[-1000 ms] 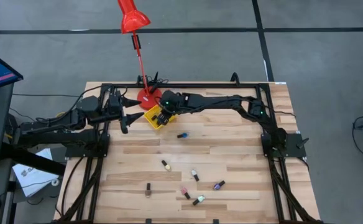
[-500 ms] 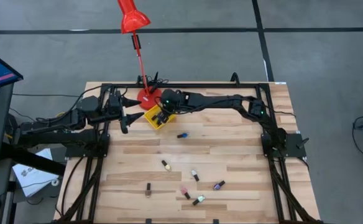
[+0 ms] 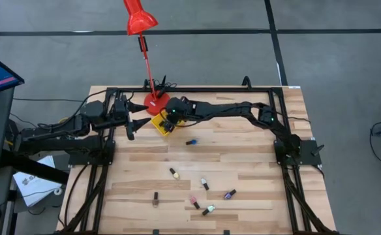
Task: Pick & Place Nail Polish
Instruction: Put the transparent nail polish into the yellow basket
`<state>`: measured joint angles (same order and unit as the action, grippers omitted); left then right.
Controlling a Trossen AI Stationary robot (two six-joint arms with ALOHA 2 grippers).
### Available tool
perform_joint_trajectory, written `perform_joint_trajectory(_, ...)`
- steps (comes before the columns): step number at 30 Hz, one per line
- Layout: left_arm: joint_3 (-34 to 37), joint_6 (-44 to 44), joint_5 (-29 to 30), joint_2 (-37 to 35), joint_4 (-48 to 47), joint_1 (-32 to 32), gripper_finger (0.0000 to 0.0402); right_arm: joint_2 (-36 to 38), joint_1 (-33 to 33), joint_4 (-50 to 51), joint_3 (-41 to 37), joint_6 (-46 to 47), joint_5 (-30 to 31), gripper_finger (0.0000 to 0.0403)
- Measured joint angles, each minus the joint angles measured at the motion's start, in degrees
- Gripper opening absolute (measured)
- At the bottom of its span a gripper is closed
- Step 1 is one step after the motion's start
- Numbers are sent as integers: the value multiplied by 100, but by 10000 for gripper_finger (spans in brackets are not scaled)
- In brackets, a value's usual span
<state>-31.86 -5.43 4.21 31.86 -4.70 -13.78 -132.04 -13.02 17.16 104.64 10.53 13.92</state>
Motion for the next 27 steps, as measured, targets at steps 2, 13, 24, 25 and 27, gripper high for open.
perform_joint_trajectory(2, 0, 6, 2, 2, 1, 0, 260, -35, -28, 83, -20, 25, 15, 108)
perform_joint_trajectory(13, 0, 2, 2, 2, -1, 0, 260, -44, -40, 18, -11, -65, 35, 133)
perform_joint_trajectory(24, 0, 2, 1, 1, -1, 0, 260, -44, -39, 42, -13, -62, 24, 142)
perform_joint_trajectory(25, 0, 2, 1, 2, 1, 0, 260, -44, -39, 44, -13, -59, 23, 148)
perform_joint_trajectory(27, 0, 2, 0, 1, 1, 0, 259, -44, -42, 42, -13, -62, 10, 165)
